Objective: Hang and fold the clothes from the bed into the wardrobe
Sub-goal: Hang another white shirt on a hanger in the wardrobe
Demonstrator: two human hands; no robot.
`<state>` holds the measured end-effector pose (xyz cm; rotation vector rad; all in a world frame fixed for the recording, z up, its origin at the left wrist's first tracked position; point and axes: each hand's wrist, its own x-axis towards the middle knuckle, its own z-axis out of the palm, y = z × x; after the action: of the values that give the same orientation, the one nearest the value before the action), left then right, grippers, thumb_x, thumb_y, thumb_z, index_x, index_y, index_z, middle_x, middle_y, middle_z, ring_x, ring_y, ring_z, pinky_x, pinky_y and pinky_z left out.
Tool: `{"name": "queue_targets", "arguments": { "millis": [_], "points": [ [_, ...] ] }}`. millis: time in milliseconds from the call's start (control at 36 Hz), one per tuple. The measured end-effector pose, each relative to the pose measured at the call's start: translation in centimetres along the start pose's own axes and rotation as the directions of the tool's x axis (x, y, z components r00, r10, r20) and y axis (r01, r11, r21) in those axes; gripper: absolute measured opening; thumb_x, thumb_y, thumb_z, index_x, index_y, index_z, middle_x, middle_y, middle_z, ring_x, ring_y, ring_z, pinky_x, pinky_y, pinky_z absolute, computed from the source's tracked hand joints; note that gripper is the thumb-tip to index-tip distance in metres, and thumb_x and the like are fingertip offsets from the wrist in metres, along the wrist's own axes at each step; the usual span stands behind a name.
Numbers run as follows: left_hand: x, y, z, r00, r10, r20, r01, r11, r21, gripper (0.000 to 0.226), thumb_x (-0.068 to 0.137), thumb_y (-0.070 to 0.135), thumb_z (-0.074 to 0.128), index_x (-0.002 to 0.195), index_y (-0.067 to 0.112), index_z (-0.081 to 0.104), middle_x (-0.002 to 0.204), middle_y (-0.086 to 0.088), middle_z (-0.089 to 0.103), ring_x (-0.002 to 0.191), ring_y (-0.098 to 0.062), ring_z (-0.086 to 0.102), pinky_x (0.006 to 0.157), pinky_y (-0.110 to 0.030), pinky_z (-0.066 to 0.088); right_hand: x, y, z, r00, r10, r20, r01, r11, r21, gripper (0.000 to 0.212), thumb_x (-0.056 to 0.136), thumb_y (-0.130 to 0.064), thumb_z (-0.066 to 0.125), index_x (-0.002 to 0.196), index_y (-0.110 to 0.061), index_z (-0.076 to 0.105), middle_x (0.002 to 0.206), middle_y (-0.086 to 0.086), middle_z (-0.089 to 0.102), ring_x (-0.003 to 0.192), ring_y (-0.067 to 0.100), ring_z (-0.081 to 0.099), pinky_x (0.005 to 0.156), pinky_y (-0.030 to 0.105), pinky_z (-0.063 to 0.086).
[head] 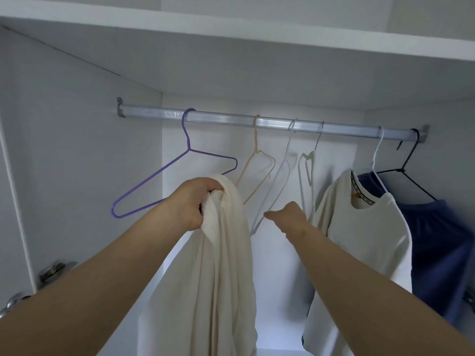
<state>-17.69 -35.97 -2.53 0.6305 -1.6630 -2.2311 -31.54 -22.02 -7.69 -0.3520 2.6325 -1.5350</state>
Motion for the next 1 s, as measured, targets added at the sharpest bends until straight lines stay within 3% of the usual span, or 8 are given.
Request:
{"name": "queue_targets", "arguments": {
  "millis": [83, 222, 333, 389, 528, 611, 694, 1000],
  "points": [
    [-0.2, 0.1, -0.4, 1.000, 0.008, 0.004, -0.008, 1.000, -0.015, 0.008, 0.088, 0.007, 0.055, 0.090, 0.007, 0.063, 0.082, -0.010, 0.065, 0.070, -0.024, 0.061, 0.057, -0.033, 0.047, -0.5, -0.5, 0.7, 0.999, 0.020, -0.028, -0.012, 0.966, 0.258, 0.030, 0.093, -0.030, 0.054, 0.095, 0.000, 0.052, 0.090, 0.011, 0.051, 0.079, 0.022, 0.049, 0.070, 0.031, 0.043],
    [-0.4, 0.0, -1.0, 1.000, -0.003, -0.009, 0.003, 0.999, -0.035, 0.008, 0.088, 0.007, 0.055, 0.087, 0.006, 0.063, 0.081, -0.010, 0.064, 0.070, -0.024, 0.060, 0.061, -0.034, 0.050, -1.3, -1.9, 1.7, 0.987, 0.120, 0.111, -0.155, 0.899, 0.410, 0.046, 0.093, -0.047, 0.049, 0.115, -0.007, 0.047, 0.089, 0.002, 0.047, 0.090, 0.022, 0.047, 0.093, 0.037, 0.045],
    [-0.6, -0.1, -1.6, 1.000, -0.015, -0.001, 0.015, 0.999, -0.044, 0.011, 0.088, 0.007, 0.054, 0.085, 0.005, 0.064, 0.079, -0.011, 0.065, 0.070, -0.024, 0.061, 0.060, -0.034, 0.049, -1.1, -3.1, 2.4, 0.988, 0.131, 0.085, -0.156, 0.808, 0.568, 0.069, 0.091, -0.062, 0.036, 0.140, -0.013, 0.039, 0.139, 0.004, 0.042, 0.125, 0.029, 0.040, 0.103, 0.041, 0.034],
    [-0.7, -0.1, -1.8, 1.000, -0.018, -0.007, 0.018, 0.999, -0.041, 0.011, 0.088, 0.007, 0.054, 0.083, 0.005, 0.064, 0.078, -0.011, 0.065, 0.069, -0.024, 0.061, 0.059, -0.033, 0.048, -0.9, -3.9, 2.5, 0.994, 0.112, -0.006, -0.084, 0.777, 0.623, 0.066, 0.095, -0.059, 0.029, 0.141, -0.012, 0.038, 0.144, 0.006, 0.040, 0.130, 0.028, 0.037, 0.106, 0.039, 0.028],
    [-0.9, -0.1, -2.2, 0.999, -0.035, -0.004, 0.035, 0.999, -0.009, 0.010, 0.087, 0.007, 0.057, 0.082, 0.005, 0.064, 0.073, -0.011, 0.066, 0.067, -0.024, 0.062, 0.056, -0.032, 0.048, -1.2, -5.1, 2.9, 0.992, 0.057, 0.115, -0.118, 0.749, 0.652, 0.028, 0.096, -0.039, 0.047, 0.104, -0.014, 0.054, 0.092, 0.002, 0.064, 0.080, 0.017, 0.056, 0.079, 0.032, 0.041],
    [-0.8, 0.1, -2.4, 0.999, -0.033, 0.003, 0.033, 0.999, 0.023, 0.009, 0.087, 0.007, 0.057, 0.083, 0.006, 0.064, 0.077, -0.010, 0.066, 0.068, -0.024, 0.062, 0.058, -0.032, 0.048, -1.2, -5.5, 3.2, 0.982, 0.100, 0.161, -0.187, 0.644, 0.742, 0.018, 0.096, -0.008, 0.044, 0.079, -0.009, 0.048, 0.061, 0.003, 0.048, 0.047, 0.013, 0.046, 0.056, 0.027, 0.045],
    [-0.6, 0.4, -2.8, 1.000, -0.029, 0.008, 0.028, 0.999, 0.024, 0.009, 0.088, 0.007, 0.055, 0.089, 0.005, 0.064, 0.079, -0.011, 0.066, 0.069, -0.024, 0.062, 0.058, -0.032, 0.048, -0.9, -5.9, 2.7, 0.974, 0.141, 0.179, -0.227, 0.510, 0.830, 0.033, 0.098, -0.004, 0.029, 0.068, -0.014, 0.037, 0.058, 0.000, 0.026, 0.025, 0.009, 0.024, 0.033, 0.012, 0.024],
    [0.0, 0.3, -3.0, 0.999, -0.046, 0.026, 0.046, 0.999, 0.010, 0.009, 0.086, 0.007, 0.057, 0.088, 0.004, 0.066, 0.065, -0.010, 0.070, 0.065, -0.024, 0.065, 0.051, -0.031, 0.050, -1.7, -5.2, 0.5, 1.000, -0.001, -0.006, 0.005, 0.618, 0.786, 0.024, 0.100, -0.016, 0.039, 0.078, -0.018, 0.048, 0.044, -0.006, 0.027, 0.030, 0.006, 0.020, 0.035, 0.016, 0.017]
  ]
}}
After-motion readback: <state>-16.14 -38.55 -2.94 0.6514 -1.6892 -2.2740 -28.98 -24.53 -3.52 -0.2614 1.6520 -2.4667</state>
